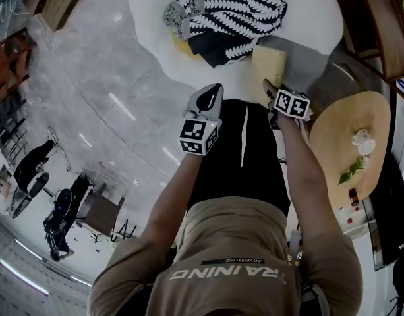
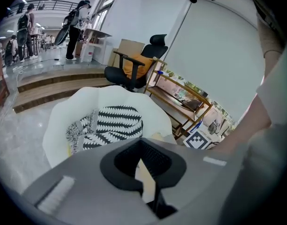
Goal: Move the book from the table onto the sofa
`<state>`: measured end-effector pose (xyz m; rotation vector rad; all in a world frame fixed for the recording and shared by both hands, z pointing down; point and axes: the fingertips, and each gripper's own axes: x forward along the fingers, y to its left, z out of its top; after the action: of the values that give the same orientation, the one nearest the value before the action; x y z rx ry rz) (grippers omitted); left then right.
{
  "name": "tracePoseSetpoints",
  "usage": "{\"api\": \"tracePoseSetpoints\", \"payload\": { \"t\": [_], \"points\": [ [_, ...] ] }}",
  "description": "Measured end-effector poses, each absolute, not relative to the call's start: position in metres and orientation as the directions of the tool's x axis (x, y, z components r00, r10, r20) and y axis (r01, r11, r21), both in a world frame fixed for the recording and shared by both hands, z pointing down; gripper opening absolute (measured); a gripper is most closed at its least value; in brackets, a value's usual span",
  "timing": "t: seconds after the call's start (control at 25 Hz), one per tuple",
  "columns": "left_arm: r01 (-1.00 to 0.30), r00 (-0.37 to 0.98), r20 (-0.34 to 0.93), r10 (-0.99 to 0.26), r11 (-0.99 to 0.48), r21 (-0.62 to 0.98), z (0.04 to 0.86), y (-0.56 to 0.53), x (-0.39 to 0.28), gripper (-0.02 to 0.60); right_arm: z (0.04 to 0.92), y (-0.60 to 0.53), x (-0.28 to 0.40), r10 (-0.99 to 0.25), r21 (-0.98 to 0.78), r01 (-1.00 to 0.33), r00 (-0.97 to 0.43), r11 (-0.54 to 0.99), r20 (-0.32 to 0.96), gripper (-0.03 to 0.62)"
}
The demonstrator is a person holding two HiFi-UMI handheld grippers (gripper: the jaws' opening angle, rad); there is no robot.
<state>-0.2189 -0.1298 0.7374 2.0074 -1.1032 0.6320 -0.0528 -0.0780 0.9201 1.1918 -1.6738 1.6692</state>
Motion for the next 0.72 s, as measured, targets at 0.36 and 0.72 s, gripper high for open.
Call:
{"api": "tracePoseSetpoints", "payload": {
  "t": [0.36,0.72],
  "points": [
    [-0.872,0.488,0.718,-0.496,-0.318,0.373,0.768,-0.139,-0.231,-0.008,0.977,-0.114,-0.069,-0.175,-0.603,-0.790,-0.582,-0.106,0.794,0.206],
    [-0.892,0.453,0.732,-0.508,-0.258,0.373,0.777,-0.128,-0.248,-0.008,1.012,-0.120,-0.042,-0.234,-0.590,-0.767,-0.543,-0.253,0.806,0.206]
  ]
}}
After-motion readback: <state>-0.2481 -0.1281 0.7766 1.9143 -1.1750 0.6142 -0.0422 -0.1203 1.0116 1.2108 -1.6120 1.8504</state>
